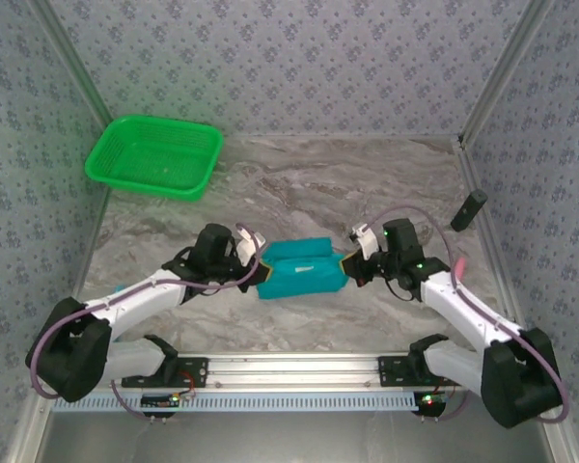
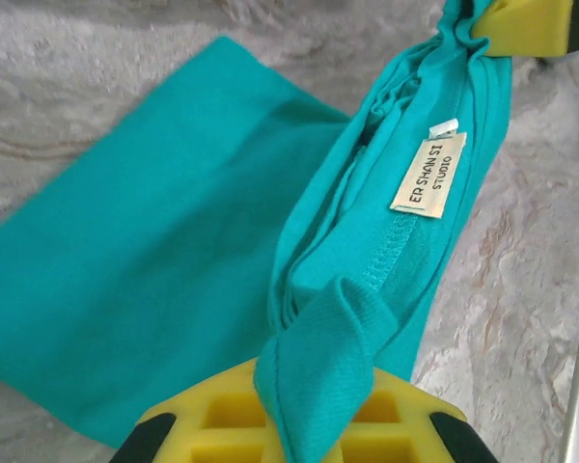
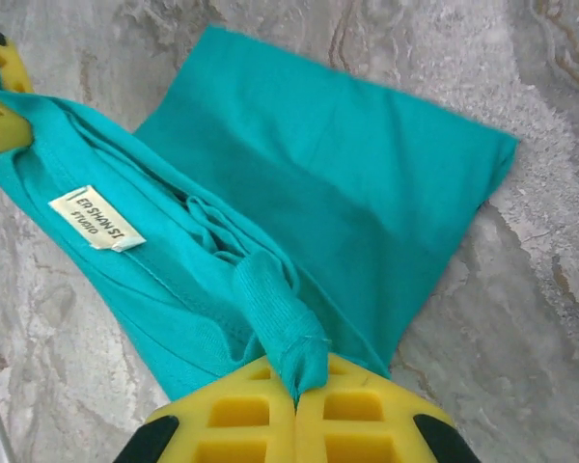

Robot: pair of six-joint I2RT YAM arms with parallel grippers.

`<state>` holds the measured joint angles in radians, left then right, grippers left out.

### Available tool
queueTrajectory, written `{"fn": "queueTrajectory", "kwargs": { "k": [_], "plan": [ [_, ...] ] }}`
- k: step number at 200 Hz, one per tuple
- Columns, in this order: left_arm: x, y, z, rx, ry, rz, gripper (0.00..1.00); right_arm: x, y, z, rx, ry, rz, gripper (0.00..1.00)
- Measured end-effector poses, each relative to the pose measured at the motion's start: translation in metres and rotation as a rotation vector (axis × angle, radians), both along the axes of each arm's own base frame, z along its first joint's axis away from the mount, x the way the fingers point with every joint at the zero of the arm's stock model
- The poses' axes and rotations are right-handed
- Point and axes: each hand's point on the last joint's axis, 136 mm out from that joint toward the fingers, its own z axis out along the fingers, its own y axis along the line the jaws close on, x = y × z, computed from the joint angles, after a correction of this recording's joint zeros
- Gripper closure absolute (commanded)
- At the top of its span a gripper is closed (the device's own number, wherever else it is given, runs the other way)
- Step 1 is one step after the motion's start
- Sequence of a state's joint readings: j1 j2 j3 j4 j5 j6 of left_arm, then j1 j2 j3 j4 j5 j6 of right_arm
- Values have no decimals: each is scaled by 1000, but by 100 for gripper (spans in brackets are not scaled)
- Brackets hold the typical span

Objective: Fold the inside-out t-shirt

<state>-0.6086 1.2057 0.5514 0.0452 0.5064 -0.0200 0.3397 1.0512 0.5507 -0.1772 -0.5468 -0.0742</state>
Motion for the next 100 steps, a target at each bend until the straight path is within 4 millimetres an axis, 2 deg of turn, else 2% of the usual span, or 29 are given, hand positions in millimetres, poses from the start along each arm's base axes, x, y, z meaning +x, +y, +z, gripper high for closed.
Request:
{"fn": "queueTrajectory", "kwargs": {
  "k": [25, 52, 73, 100],
  "plan": [
    [5, -4, 23, -24, -41, -9, 100, 9, -1, 21, 31, -45, -15, 100],
    [21, -5, 39, -39, -58, 4, 100, 21, 1, 23, 30, -34, -20, 100],
    [35, -3, 27, -20, -12, 35, 100, 32, 4, 18, 27, -10, -17, 100],
    [40, 0, 6, 6, 58, 65, 100, 48, 11, 14, 26, 24, -9, 100]
  ]
}}
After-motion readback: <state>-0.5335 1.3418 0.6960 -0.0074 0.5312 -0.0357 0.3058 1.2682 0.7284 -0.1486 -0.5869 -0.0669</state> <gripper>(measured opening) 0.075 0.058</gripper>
